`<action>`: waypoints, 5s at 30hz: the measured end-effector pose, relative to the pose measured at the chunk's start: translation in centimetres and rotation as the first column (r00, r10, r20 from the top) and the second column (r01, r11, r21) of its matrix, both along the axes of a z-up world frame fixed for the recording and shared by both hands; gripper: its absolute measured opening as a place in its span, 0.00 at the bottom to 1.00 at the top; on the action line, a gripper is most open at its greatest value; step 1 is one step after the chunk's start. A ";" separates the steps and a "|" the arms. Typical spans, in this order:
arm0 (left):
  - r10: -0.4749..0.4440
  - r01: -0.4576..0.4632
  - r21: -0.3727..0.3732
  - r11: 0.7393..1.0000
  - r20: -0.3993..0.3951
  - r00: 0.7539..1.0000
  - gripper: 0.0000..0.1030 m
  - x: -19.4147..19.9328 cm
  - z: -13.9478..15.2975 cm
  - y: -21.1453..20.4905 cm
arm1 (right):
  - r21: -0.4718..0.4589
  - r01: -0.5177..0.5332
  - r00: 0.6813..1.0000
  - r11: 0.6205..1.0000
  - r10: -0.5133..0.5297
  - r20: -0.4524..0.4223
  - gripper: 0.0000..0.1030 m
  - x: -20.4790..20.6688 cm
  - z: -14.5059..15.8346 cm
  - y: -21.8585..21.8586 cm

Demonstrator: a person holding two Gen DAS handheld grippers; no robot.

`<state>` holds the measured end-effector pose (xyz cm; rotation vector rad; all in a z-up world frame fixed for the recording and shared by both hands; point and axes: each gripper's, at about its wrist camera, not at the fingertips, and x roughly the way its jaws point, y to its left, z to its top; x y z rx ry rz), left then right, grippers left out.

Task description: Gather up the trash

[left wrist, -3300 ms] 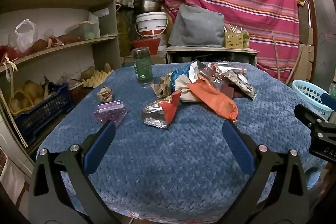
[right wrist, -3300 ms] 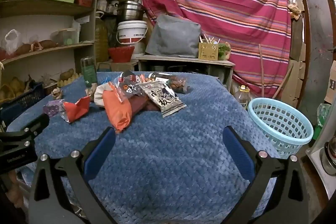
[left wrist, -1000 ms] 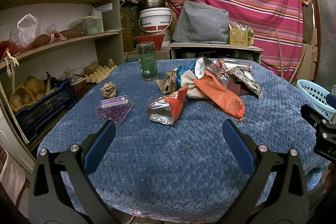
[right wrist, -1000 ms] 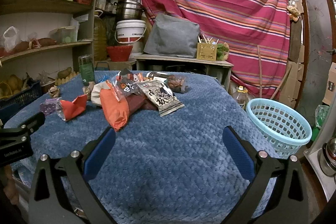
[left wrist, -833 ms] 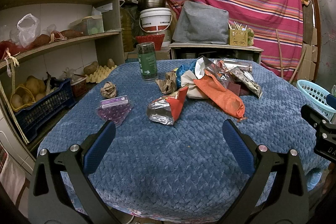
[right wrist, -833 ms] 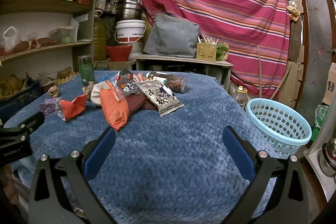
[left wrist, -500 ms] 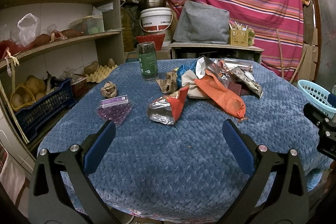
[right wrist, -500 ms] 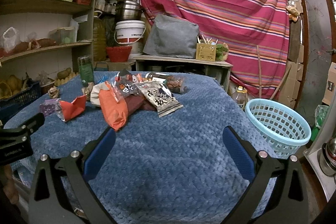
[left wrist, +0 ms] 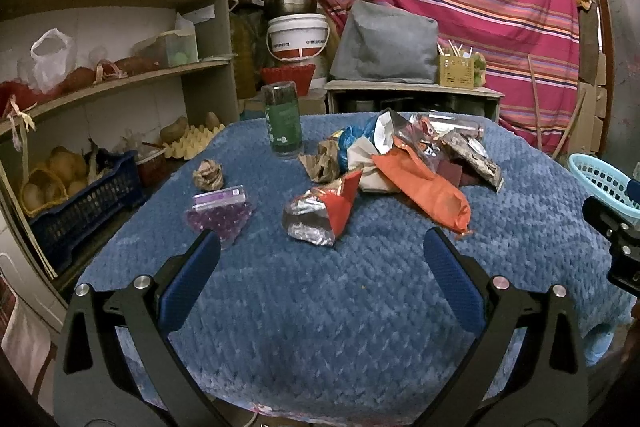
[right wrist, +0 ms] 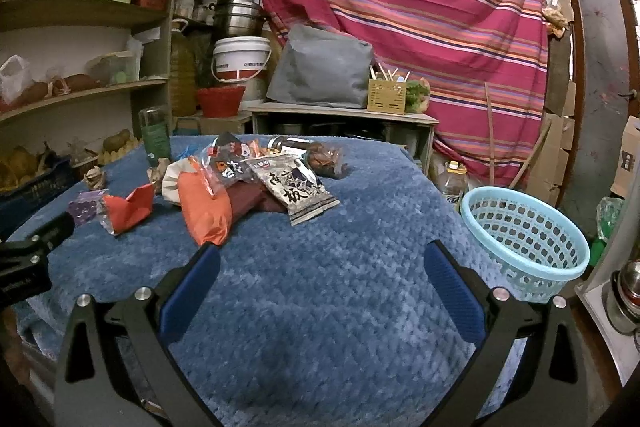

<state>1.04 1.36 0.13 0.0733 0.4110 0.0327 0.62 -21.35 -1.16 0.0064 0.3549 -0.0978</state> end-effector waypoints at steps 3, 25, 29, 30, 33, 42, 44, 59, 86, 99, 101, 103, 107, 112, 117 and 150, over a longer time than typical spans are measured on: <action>0.000 0.000 0.007 1.000 -0.007 1.000 0.96 0.4 0.2 -0.1 | 0.005 0.008 1.000 1.000 -0.008 -0.005 0.96 0.4 0.2 -0.1; -0.061 0.060 -0.014 0.998 -0.054 0.997 0.96 8.6 2.6 0.4 | -0.010 0.012 1.000 1.000 -0.012 -0.009 0.96 8.0 4.4 -1.7; -0.059 0.057 -0.026 0.998 -0.103 0.993 0.96 10.6 1.0 0.9 | -0.029 0.024 0.999 0.999 -0.026 -0.035 0.96 10.8 4.7 -1.7; -0.059 0.056 -0.030 0.998 -0.120 0.991 0.95 11.0 0.6 1.2 | -0.039 0.030 0.999 0.999 -0.032 -0.043 0.96 11.3 4.7 -1.7; -0.066 0.065 -0.015 0.998 -0.178 0.982 0.93 12.0 -0.7 1.3 | -0.010 0.028 0.996 1.000 -0.029 -0.083 0.96 13.1 4.0 -2.3; -0.118 0.133 0.029 0.991 -0.314 0.942 0.42 15.0 -3.0 0.3 | 0.000 0.023 0.985 1.000 -0.023 -0.169 0.96 14.5 0.8 -2.7; -0.130 0.142 0.017 0.990 -0.312 0.941 0.40 15.4 -2.7 0.2 | -0.016 0.012 0.982 1.000 -0.015 -0.186 0.96 14.9 0.5 -2.3; -0.116 0.113 -0.029 0.993 -0.184 0.976 0.26 15.7 1.3 0.8 | -0.093 -0.028 0.955 0.995 -0.001 -0.295 0.93 17.6 -1.2 0.4; -0.064 0.052 -0.071 0.996 -0.187 0.980 0.26 17.3 0.9 1.6 | -0.033 -0.079 0.940 0.996 0.063 -0.336 0.31 21.5 -0.6 -0.1; -0.056 0.049 -0.047 0.998 -0.155 0.986 0.26 16.9 1.7 0.7 | 0.030 -0.171 0.950 0.985 0.173 -0.259 0.15 19.9 1.1 -1.8; -0.067 0.063 -0.038 0.997 -0.129 0.989 0.26 16.7 2.5 -0.3 | 0.046 -0.165 0.954 0.985 0.171 -0.247 0.15 19.2 1.4 -2.8; -0.084 0.080 -0.036 0.996 -0.114 0.990 0.26 16.4 3.2 -1.5 | 0.056 -0.159 0.956 0.986 0.167 -0.243 0.15 18.7 1.6 -3.8; -0.131 0.129 -0.026 0.991 -0.082 0.988 0.26 16.1 4.4 -4.8 | 0.077 -0.138 0.963 0.987 0.152 -0.221 0.14 17.0 2.2 -6.1; -0.193 0.192 -0.023 0.981 -0.055 0.980 0.26 15.9 5.3 -9.5 | 0.106 -0.111 0.976 0.988 0.128 -0.174 0.13 14.6 3.5 -9.8; -0.260 0.259 -0.020 0.966 -0.061 0.964 0.26 15.7 5.2 -14.5 | 0.136 -0.043 0.989 0.990 0.062 -0.136 0.13 12.5 4.2 -14.2; -0.602 0.602 -0.063 0.796 -0.180 0.778 0.26 14.8 1.2 -41.7 | 0.230 0.358 0.921 0.905 -0.302 -0.245 0.13 7.3 -0.4 -33.3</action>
